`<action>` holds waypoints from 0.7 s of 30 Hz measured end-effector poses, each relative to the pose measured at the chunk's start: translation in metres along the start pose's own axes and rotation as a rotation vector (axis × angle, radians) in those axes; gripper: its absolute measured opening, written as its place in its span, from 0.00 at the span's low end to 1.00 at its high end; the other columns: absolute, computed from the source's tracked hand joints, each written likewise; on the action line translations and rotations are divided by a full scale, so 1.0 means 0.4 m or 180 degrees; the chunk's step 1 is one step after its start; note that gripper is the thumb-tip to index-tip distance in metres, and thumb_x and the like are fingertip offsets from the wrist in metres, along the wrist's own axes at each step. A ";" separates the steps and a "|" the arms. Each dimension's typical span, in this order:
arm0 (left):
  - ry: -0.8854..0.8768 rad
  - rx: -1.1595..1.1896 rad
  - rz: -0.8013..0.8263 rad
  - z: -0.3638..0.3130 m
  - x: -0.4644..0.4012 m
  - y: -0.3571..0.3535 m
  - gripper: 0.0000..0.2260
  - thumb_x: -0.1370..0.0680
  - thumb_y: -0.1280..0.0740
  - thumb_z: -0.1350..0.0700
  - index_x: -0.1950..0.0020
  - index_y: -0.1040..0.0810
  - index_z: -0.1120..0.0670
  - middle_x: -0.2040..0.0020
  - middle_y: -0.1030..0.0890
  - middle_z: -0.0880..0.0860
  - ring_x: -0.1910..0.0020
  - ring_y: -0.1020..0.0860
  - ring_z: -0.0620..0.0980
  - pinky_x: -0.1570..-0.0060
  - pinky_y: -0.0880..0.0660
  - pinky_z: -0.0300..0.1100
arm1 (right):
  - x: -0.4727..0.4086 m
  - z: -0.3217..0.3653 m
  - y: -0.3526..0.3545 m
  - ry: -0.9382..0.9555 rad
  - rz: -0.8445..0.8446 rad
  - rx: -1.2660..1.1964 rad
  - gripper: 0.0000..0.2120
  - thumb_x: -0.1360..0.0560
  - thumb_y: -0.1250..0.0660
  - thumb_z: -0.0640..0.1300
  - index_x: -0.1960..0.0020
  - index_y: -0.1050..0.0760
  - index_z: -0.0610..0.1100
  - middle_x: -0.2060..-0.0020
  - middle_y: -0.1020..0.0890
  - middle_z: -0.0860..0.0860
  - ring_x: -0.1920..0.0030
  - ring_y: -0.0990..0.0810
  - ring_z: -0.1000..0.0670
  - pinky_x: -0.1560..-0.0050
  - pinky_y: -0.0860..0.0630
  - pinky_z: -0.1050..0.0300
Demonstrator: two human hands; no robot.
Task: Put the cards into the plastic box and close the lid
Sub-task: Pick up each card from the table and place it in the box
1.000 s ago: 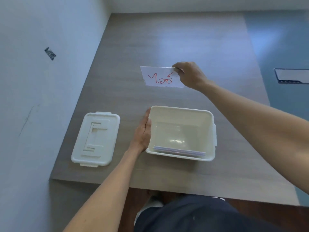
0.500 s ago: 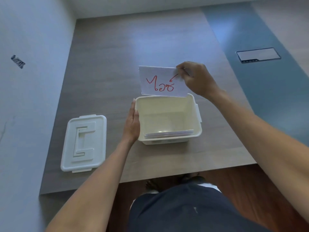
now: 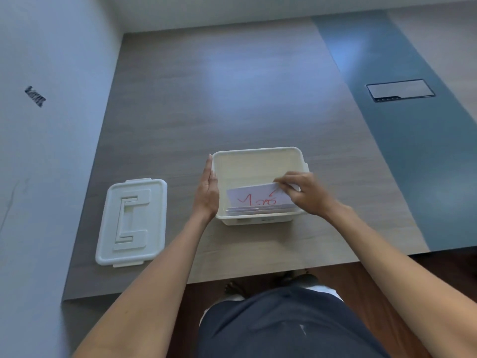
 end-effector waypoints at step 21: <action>-0.0275 -0.1650 -0.0041 0.016 -0.025 0.023 0.25 0.15 0.50 0.44 0.18 0.49 0.44 0.22 0.39 0.54 0.22 0.41 0.52 0.25 0.40 0.52 | -0.162 0.020 -0.056 0.0413 -0.0250 0.1080 0.16 0.20 0.37 0.46 0.33 0.23 0.48 0.30 0.24 0.48 0.28 0.28 0.47 0.33 0.34 0.50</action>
Point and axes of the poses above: each hand's wrist, its own x-axis away from the middle knuckle, its own y-axis out of the back of the hand, z = x × y, the point moved 2 cm from there along -x, towards the middle knuckle
